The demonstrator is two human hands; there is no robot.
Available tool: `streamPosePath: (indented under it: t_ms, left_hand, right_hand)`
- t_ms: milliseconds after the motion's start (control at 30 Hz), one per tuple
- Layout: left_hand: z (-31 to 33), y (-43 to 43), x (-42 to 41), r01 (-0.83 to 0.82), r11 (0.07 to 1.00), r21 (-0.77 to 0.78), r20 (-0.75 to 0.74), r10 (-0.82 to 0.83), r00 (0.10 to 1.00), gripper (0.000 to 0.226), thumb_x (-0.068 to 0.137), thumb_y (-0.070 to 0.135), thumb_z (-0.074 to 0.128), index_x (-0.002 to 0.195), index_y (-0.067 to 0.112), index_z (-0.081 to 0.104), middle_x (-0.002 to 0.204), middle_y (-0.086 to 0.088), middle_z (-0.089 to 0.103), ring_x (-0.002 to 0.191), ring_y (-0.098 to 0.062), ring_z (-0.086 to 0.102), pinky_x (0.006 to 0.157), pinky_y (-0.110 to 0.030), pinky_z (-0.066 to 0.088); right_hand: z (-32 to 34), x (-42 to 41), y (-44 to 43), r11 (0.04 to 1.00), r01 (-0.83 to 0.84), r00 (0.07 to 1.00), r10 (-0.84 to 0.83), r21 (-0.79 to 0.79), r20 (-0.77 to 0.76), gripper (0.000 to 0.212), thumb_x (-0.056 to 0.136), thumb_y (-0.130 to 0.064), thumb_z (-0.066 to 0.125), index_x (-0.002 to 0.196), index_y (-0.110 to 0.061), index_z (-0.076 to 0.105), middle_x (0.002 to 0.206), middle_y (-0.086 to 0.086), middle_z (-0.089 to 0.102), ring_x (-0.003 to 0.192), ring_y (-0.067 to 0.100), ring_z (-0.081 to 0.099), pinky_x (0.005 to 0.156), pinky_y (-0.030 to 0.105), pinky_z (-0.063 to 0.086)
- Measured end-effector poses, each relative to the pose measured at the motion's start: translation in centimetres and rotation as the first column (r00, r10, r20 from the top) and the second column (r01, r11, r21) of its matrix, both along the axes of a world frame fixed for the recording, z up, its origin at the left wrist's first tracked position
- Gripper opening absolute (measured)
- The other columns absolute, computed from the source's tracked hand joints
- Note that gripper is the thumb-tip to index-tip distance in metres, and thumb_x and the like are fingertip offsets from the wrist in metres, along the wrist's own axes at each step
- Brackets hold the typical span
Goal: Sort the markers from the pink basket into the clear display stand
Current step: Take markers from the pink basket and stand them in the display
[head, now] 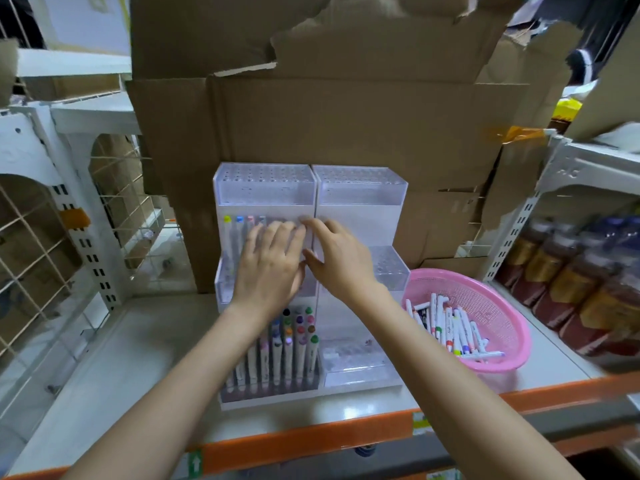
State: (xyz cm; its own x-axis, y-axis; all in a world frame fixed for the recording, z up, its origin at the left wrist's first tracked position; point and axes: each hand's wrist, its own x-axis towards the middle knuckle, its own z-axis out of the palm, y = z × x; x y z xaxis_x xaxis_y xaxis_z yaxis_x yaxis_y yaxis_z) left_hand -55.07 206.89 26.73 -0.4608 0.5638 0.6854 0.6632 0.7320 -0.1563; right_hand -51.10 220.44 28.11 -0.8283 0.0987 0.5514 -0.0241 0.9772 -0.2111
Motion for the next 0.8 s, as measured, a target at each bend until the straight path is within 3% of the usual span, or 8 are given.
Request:
streamPosePath:
  t_ms: [100, 233, 467, 567, 667, 800]
  left_hand:
    - [-0.7, 3.5, 1.8, 0.108, 0.993, 0.036, 0.038, -0.11, 0.993, 0.047, 0.077, 0.024, 0.063, 0.121, 0.006, 0.059, 0.114, -0.013, 0.06, 0.108, -0.032, 0.057, 0.094, -0.043, 0.044]
    - [-1.6, 9.3, 4.8, 0.224, 0.974, 0.04, 0.066, -0.227, 0.972, 0.044, 0.082, 0.029, 0.045, 0.117, 0.008, 0.062, 0.111, -0.012, 0.061, 0.103, -0.03, 0.058, 0.091, -0.038, 0.036]
    - [-3.9, 19.0, 10.1, 0.395, 0.918, -0.035, 0.202, -0.381, 0.902, 0.039, 0.075, 0.03, 0.047, 0.105, 0.013, 0.065, 0.096, -0.005, 0.063, 0.089, -0.026, 0.061, 0.076, -0.035, 0.047]
    - [-5.7, 21.8, 10.6, 0.385, 0.92, -0.078, 0.373, -0.331, 0.867, 0.037, 0.074, 0.029, 0.07, 0.106, 0.012, 0.063, 0.098, -0.007, 0.061, 0.089, -0.028, 0.059, 0.074, -0.036, 0.049]
    - [-7.5, 23.6, 10.3, 0.329, 0.927, -0.178, 0.522, -0.195, 0.831, 0.048, 0.087, 0.039, 0.057, 0.128, 0.016, 0.048, 0.122, -0.006, 0.051, 0.111, -0.025, 0.048, 0.088, -0.036, 0.042]
    - [-9.0, 24.7, 9.5, 0.236, 0.945, -0.228, 0.63, -0.042, 0.775, 0.052, 0.091, 0.045, 0.049, 0.136, 0.02, 0.04, 0.13, -0.006, 0.045, 0.118, -0.024, 0.042, 0.089, -0.036, 0.041]
  right_hand:
    - [-0.8, 2.8, 3.4, 0.998, 0.061, 0.998, -0.061, 0.002, 0.01, 0.048, 0.091, -0.029, 0.059, 0.137, -0.024, 0.046, 0.12, 0.004, 0.055, 0.114, 0.027, 0.051, 0.067, 0.034, 0.04]
    - [-2.0, 7.0, 8.7, 0.984, 0.177, 0.984, -0.177, -0.003, 0.025, 0.043, 0.088, -0.027, 0.06, 0.13, -0.02, 0.053, 0.114, 0.007, 0.058, 0.104, 0.032, 0.054, 0.073, 0.038, 0.046]
    - [-5.5, 14.2, 17.7, 0.937, 0.349, 0.926, -0.342, -0.019, 0.159, 0.04, 0.088, -0.028, 0.056, 0.127, -0.022, 0.054, 0.11, 0.004, 0.057, 0.102, 0.027, 0.055, 0.07, 0.037, 0.048]
    - [-7.3, 15.8, 20.3, 0.923, 0.385, 0.883, -0.375, 0.021, 0.284, 0.041, 0.093, -0.034, 0.051, 0.132, -0.024, 0.049, 0.117, 0.003, 0.056, 0.107, 0.026, 0.053, 0.075, 0.035, 0.042]
    - [-8.7, 16.4, 22.0, 0.924, 0.383, 0.833, -0.35, 0.011, 0.429, 0.049, 0.093, -0.039, 0.052, 0.139, -0.029, 0.041, 0.126, 0.002, 0.05, 0.117, 0.024, 0.049, 0.082, 0.034, 0.045]
    - [-9.7, 15.6, 23.6, 0.929, 0.37, 0.777, -0.302, -0.012, 0.553, 0.053, 0.092, -0.037, 0.053, 0.143, -0.027, 0.038, 0.132, 0.005, 0.047, 0.123, 0.026, 0.047, 0.087, 0.036, 0.046]
